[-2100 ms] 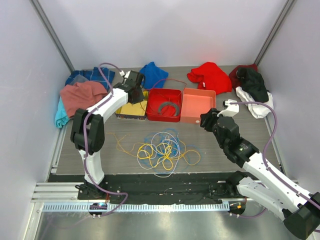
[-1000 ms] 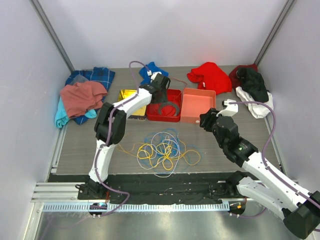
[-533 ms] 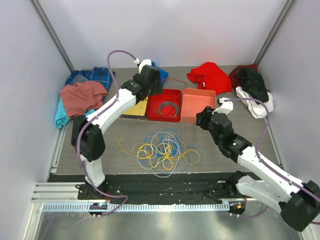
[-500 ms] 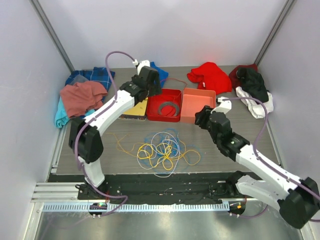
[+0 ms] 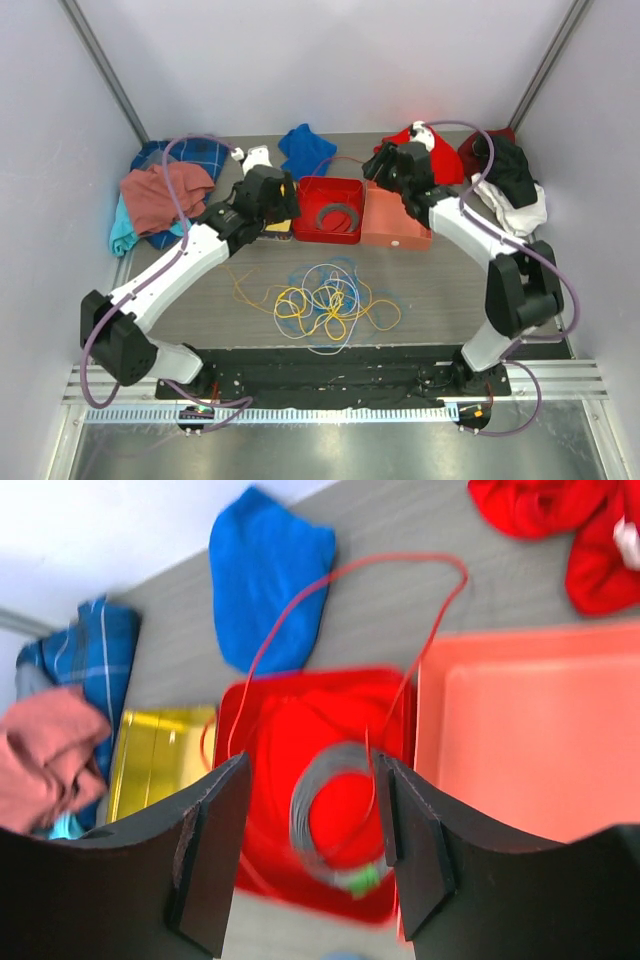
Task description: Untangle the cables
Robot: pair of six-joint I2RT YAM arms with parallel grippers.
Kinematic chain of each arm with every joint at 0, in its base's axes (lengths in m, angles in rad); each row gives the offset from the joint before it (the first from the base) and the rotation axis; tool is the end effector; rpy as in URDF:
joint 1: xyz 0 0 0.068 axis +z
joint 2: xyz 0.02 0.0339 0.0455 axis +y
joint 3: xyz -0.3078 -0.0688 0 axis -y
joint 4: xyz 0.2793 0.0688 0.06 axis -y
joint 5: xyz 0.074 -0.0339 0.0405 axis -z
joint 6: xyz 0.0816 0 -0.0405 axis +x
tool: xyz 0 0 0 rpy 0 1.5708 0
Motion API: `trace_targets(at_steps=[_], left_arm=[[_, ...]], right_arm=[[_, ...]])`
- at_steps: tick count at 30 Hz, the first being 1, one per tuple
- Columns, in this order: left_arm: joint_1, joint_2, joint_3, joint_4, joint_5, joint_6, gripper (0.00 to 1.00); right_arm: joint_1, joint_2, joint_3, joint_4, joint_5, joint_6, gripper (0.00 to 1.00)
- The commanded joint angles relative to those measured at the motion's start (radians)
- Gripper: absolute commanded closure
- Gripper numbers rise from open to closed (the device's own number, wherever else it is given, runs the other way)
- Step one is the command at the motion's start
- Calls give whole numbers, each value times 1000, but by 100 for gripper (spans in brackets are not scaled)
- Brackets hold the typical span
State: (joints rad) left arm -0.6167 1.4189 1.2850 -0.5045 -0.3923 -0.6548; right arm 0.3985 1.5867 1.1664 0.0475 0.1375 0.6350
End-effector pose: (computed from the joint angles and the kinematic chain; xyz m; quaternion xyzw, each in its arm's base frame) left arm 0.3266 -0.1933 0.3509 -0.1043 0.8743 -0.1217 0.4581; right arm 0.4178 0.1638 0.3057 0.1357 0.8136 0.2286 0.5171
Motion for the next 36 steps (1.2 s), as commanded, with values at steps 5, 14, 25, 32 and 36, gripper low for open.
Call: trace_targets(at_steps=[5,14,25,32,36], left_arm=[[-2,-144,-141,47,-6,-19,24],[-2,-198,-230,38,-7,-9,25],[-2,-153,-248,61,50,-25,25],[-2,-164,-246,60,38,-23,25],[-2,-158,-246,61,35,-22,25]], right_arm=[[-50,260,335,-106,-13,-95,39],[-79,447,501,-201,-35,-146,38],[-81,417,358,-133,-72,-104,38],[-82,440,372,-104,-70,-74,38],[-81,472,424,-121,-64,-61,39]])
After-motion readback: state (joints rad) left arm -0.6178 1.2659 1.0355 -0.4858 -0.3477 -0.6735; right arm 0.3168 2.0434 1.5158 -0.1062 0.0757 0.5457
